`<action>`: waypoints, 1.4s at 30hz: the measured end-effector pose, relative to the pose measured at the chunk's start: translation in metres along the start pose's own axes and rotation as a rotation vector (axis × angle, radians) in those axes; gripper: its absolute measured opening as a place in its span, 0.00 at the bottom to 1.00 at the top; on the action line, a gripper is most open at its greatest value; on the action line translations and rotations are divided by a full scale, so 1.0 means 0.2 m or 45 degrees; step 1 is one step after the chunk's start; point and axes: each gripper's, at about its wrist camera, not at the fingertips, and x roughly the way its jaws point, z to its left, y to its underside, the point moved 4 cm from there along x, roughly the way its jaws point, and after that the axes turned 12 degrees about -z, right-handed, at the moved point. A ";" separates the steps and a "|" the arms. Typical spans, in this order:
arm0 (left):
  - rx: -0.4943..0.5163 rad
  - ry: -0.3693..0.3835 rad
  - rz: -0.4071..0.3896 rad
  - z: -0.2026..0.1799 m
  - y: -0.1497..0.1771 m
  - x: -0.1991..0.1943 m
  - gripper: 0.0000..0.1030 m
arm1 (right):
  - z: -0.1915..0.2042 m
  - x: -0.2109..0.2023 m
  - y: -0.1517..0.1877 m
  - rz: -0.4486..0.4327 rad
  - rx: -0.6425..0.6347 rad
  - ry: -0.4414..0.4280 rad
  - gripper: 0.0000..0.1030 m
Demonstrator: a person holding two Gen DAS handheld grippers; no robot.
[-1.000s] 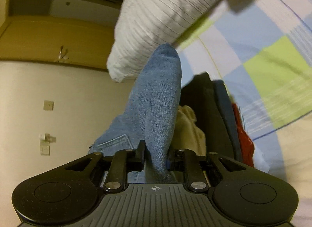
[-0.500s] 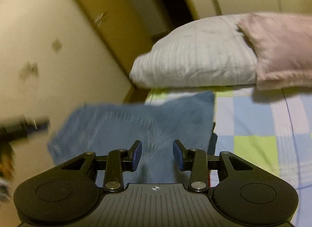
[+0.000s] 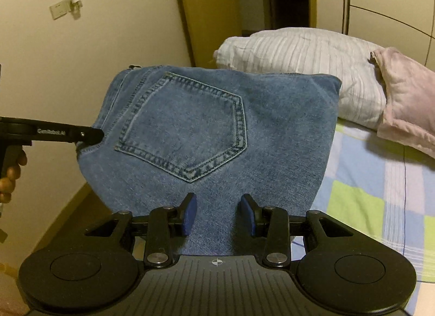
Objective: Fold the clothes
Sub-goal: 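Lower the folded jeans onto the top of the clothes stack with both tools, then open both tools and release the jeans on the stack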
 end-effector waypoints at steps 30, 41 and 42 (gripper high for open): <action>-0.012 -0.204 0.028 -0.13 -0.17 -0.17 0.23 | 0.10 -0.13 -0.07 0.141 0.061 -0.002 0.38; -0.023 -0.340 0.086 -0.27 -0.22 -0.51 0.46 | 0.12 -0.36 -0.16 0.132 0.097 0.058 0.64; -0.018 -0.347 0.093 -0.29 -0.20 -0.54 0.46 | 0.12 -0.37 -0.16 0.144 0.104 0.061 0.64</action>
